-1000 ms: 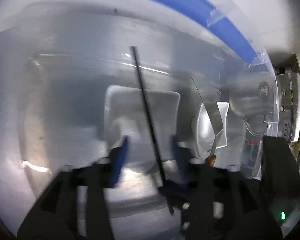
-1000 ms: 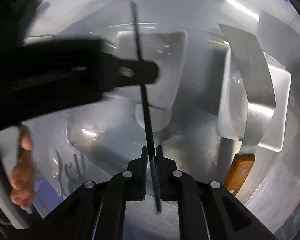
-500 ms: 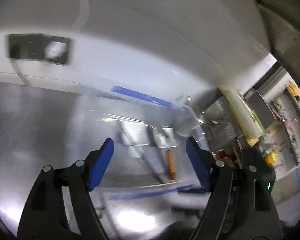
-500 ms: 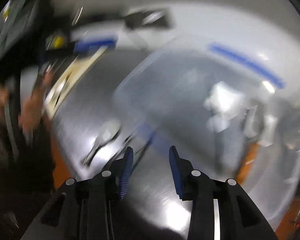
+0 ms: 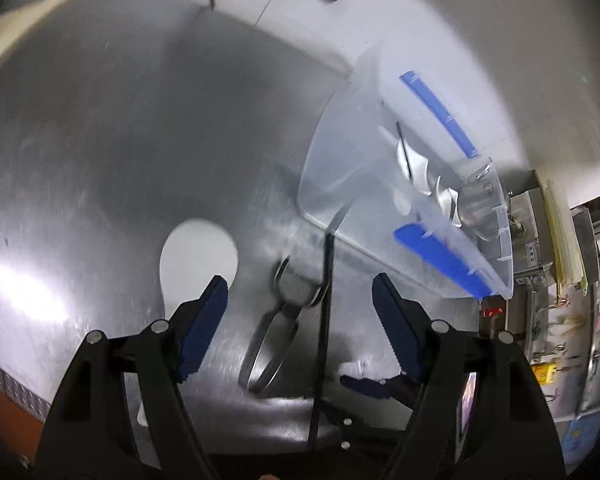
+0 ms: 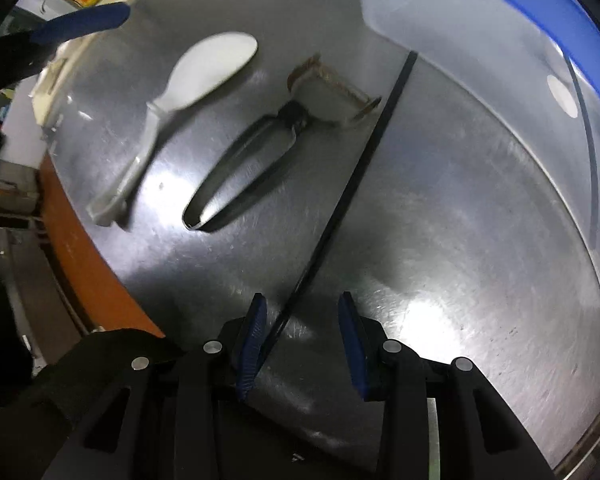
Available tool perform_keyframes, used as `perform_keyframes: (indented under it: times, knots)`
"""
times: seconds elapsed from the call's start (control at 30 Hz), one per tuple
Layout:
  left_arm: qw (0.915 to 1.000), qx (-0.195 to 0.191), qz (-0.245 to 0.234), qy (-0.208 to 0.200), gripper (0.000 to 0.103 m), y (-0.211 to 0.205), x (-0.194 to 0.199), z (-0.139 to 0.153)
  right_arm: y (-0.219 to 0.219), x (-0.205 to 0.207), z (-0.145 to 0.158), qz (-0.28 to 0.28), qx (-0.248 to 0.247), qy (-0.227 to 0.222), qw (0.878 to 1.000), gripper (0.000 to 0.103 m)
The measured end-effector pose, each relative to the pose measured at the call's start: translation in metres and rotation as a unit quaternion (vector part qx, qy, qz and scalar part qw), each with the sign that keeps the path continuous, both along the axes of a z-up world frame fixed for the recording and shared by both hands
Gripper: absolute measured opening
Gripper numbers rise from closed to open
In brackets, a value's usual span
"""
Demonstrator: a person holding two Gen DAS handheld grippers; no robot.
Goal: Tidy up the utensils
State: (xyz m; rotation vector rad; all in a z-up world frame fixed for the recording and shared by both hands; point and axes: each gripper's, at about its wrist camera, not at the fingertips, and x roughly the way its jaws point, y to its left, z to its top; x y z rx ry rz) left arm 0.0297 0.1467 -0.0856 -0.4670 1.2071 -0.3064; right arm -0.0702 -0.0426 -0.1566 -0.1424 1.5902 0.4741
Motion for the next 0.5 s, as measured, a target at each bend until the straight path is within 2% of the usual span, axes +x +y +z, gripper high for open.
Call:
perform_keyframes:
  times: [0.13, 0.23, 0.27, 0.43, 0.5]
  knots:
    - [0.9999, -0.008, -0.002, 0.008, 0.071, 0.000, -0.004, -0.008, 0.002, -0.009, -0.003, 0.016, -0.011, -0.016, 1.000, 0.039]
    - [0.9996, -0.017, -0.012, 0.016, 0.071, -0.001, -0.007, -0.015, -0.001, -0.014, -0.005, 0.009, -0.025, -0.029, 0.999, 0.020]
    - [0.9995, -0.019, -0.016, 0.020, 0.071, -0.003, -0.007, -0.016, -0.006, -0.014, -0.006, 0.004, -0.034, -0.031, 0.999, 0.009]
    - [0.9975, -0.039, -0.037, 0.047, 0.071, -0.022, -0.008, -0.033, -0.032, -0.013, -0.005, -0.034, -0.017, -0.020, 0.999, 0.007]
    - [0.9961, -0.048, -0.047, 0.058, 0.071, -0.033, -0.011, -0.041, -0.048, -0.014, -0.008, -0.058, 0.021, 0.007, 0.998, 0.007]
